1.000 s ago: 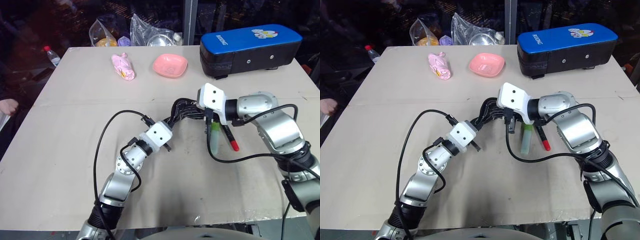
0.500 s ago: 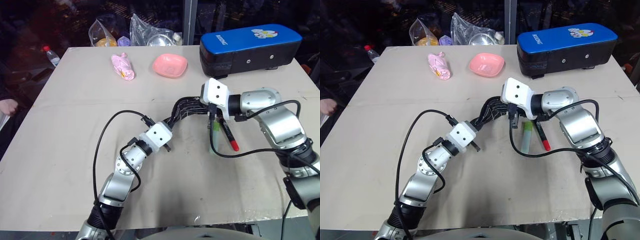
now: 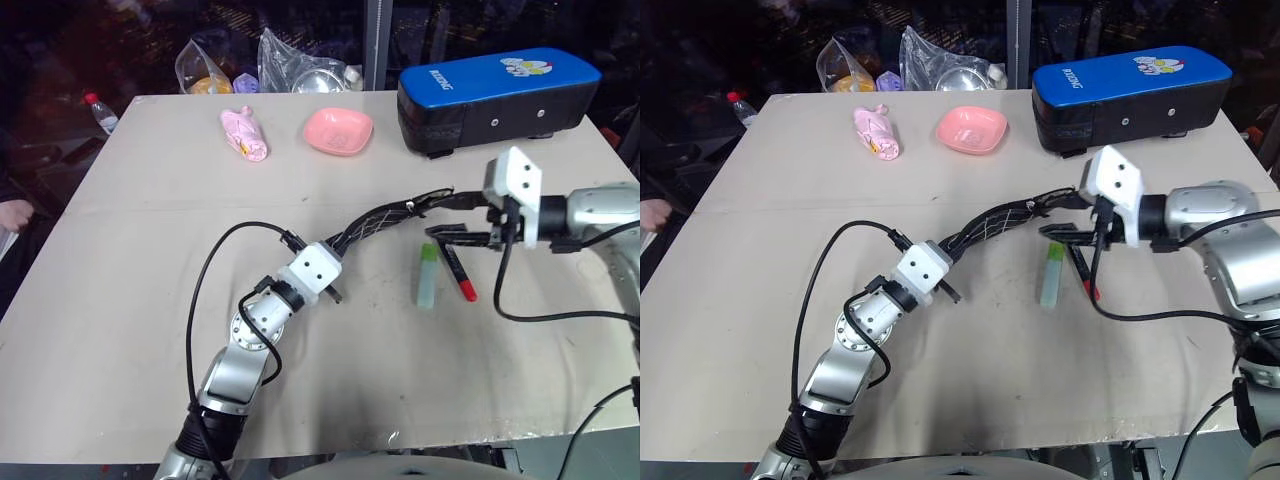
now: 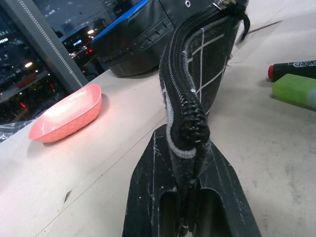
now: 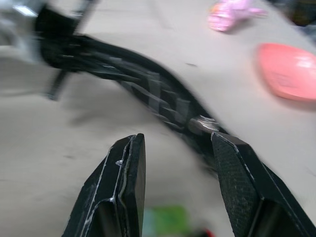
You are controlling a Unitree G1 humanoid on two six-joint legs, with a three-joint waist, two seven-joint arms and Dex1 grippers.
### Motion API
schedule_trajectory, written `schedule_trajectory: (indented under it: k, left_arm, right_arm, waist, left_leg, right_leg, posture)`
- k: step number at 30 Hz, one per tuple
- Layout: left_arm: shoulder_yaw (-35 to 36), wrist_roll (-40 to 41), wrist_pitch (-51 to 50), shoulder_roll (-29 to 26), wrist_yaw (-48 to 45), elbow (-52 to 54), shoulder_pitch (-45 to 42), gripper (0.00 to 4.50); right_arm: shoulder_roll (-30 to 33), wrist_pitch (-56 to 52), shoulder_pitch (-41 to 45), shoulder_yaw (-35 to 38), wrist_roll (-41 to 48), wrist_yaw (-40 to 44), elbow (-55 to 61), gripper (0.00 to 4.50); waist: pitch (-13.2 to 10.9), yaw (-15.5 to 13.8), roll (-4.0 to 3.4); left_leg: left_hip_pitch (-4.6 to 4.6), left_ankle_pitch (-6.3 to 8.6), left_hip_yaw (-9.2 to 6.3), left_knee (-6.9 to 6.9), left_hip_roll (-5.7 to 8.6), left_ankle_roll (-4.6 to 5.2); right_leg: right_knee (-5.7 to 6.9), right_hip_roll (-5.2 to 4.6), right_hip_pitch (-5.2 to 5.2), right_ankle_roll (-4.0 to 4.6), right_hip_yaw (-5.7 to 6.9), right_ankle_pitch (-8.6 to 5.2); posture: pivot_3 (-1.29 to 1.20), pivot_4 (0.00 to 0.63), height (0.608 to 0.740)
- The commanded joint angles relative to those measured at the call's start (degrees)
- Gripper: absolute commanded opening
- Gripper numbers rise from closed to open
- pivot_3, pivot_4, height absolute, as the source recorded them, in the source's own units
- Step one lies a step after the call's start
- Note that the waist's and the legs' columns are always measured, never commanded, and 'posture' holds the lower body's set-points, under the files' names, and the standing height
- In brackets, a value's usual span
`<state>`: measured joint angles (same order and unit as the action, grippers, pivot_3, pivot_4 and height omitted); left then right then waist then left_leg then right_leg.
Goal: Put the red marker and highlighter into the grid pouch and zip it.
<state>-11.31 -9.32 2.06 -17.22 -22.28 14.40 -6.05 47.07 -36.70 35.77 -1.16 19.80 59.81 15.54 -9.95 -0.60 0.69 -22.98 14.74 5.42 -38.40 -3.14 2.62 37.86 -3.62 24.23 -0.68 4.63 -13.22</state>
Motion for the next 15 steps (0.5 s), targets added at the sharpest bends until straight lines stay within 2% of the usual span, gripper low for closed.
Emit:
schedule_trajectory:
  k: [1, 2, 15]
  left_arm:
    - [-0.1, -0.2, 1.3, -0.2, 0.4, 0.3, 0.1, 0.0]
    - [-0.1, -0.3, 1.4, -0.2, 0.4, 0.2, 0.0, 0.0]
    - [-0.5, -1.0, 2.3, -0.3, 0.3, 0.3, 0.0, 0.0]
  right_arm:
    - [-0.2, 6.8, 2.5, -2.2, -5.7, -2.7, -3.9, 0.35]
    - [-0.8, 7.6, 2.8, -3.1, -6.5, -3.1, -4.7, 0.11]
    - [-4.7, 14.0, 5.6, -8.2, -12.8, -3.7, -11.2, 0.11]
  waist:
    - [0.0, -0.1, 0.0]
    - [0.0, -0.1, 0.0]
    - [0.0, -0.1, 0.01]
  left_leg:
    - [0.0, 0.0, 0.0, 0.0, 0.0, 0.0]
    - [-0.02, 0.0, 0.0, 0.02, 0.0, 0.0]
    - [-0.03, 0.0, 0.06, 0.02, 0.01, 0.0]
  right_leg:
    - [0.0, 0.05, 0.0, 0.0, -0.01, 0.0]
    - [0.0, 0.1, 0.01, 0.0, -0.01, 0.0]
    - [-0.02, 0.07, 0.01, -0.01, -0.03, 0.01]
  posture:
    - [0.0, 0.15, 0.74]
    - [0.0, 0.15, 0.74]
    - [0.0, 0.15, 0.74]
